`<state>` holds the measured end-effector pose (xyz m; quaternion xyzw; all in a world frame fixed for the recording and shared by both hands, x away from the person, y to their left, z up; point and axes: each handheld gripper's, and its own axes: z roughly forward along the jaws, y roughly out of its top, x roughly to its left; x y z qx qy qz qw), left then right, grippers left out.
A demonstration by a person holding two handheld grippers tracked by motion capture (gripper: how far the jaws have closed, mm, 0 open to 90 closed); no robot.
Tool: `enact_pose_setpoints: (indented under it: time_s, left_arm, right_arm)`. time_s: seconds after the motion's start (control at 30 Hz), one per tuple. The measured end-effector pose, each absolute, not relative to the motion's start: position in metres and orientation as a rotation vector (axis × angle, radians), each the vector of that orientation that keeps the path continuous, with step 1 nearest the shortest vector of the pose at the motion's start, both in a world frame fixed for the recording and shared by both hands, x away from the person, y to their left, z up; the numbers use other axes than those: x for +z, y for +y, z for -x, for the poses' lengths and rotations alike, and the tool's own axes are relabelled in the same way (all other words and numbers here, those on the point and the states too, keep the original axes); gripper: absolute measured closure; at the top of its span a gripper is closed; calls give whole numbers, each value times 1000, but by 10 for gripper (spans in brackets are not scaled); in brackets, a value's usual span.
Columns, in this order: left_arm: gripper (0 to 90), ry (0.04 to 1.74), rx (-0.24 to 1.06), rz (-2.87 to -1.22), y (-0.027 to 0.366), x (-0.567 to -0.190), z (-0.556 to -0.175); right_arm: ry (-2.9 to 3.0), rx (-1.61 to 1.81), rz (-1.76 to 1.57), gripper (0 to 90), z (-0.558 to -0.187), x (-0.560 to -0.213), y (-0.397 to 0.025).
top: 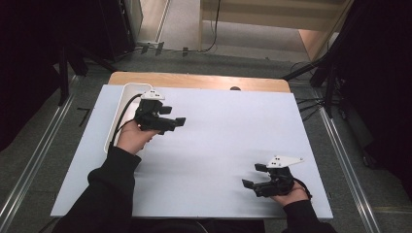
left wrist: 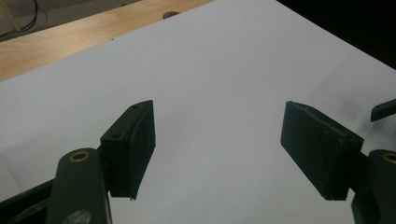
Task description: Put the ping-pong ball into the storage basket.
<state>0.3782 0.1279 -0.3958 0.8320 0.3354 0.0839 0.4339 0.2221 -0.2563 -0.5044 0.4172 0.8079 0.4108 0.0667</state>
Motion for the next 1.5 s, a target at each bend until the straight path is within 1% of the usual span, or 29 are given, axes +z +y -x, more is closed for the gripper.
enact_pose_setpoints:
  time_s: [0.2, 0.37, 0.67, 0.93, 1.03, 1.37, 1.43, 1.5]
  left_arm:
    - [270, 816, 201, -2072, 128, -398, -372]
    - [270, 804, 232, -2069, 128, -400, -367]
    - [268, 764, 212, -2098, 125, -411, -358]
    - [267, 748, 190, -2079, 126, -418, -352]
    - [228, 741, 190, -2088, 125, -421, -350]
    - [227, 727, 196, -2108, 125, -432, -340]
    - [226, 733, 182, -2109, 125, -433, -339]
    - [205, 730, 180, -2097, 125, -436, -338]
  right_arm:
    - [2435, 1235, -1260, 160, -222, -504, -256]
    - [2436, 1233, -1252, 160, -222, -504, -257]
    - [2434, 1229, -1255, 160, -222, -505, -257]
    - [2436, 1228, -1253, 159, -222, -505, -257]
    - [2438, 1228, -1256, 159, -222, -505, -256]
    - [2441, 1222, -1256, 160, -222, -505, -256]
    - [2440, 1222, -1253, 159, -222, -505, -256]
    - [2441, 1220, -1252, 159, -222, -505, -256]
